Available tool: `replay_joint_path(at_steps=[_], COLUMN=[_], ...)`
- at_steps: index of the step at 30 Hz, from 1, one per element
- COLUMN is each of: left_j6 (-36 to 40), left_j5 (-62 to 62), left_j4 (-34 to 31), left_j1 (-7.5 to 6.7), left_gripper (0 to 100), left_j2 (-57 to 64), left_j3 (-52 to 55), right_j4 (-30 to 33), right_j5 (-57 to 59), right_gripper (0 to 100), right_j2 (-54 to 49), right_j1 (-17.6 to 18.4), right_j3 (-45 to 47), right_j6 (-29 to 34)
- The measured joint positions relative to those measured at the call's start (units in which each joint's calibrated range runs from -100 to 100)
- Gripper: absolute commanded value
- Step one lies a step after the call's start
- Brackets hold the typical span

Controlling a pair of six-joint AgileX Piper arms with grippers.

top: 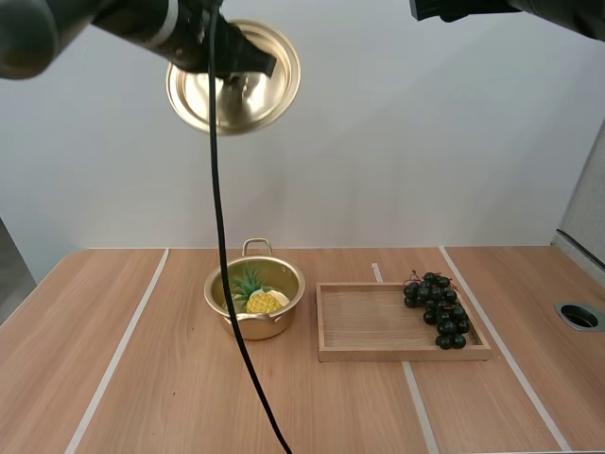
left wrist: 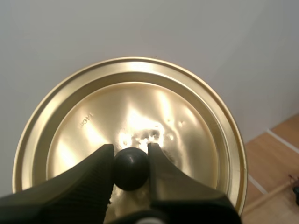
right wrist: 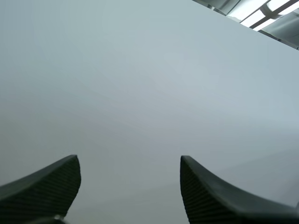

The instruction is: Open the pot, put the pineapple inside, and close it

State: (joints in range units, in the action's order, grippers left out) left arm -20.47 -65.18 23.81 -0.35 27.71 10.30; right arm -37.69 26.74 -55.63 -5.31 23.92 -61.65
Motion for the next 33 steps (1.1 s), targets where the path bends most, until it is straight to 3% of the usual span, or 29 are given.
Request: replay_joint_path(at_steps=[11,22,33], left_j6=[-0.8,-4.6,-5.9], left_j5=[-8.1,-17.2,-17.8], left_j4=[-0.7,-0.7,-0.7], left_j1=[0.0,0.0,0.0], left_gripper=[0,0,0], left_j2=[-8.0,-20.8,-29.6], left_j3=[10.1,10.9,11.0], right_j4=[0.0,3.0,3.9], right_j5=[0.4,0.4,0.4], right_gripper=[100,100,100], right_j2=[-0.1,-0.1,-0.1], right_j1=[0.0,0.0,0.0], right_j3=[0.0,0.0,0.0], right_j6=[0.0,0.0,0.0])
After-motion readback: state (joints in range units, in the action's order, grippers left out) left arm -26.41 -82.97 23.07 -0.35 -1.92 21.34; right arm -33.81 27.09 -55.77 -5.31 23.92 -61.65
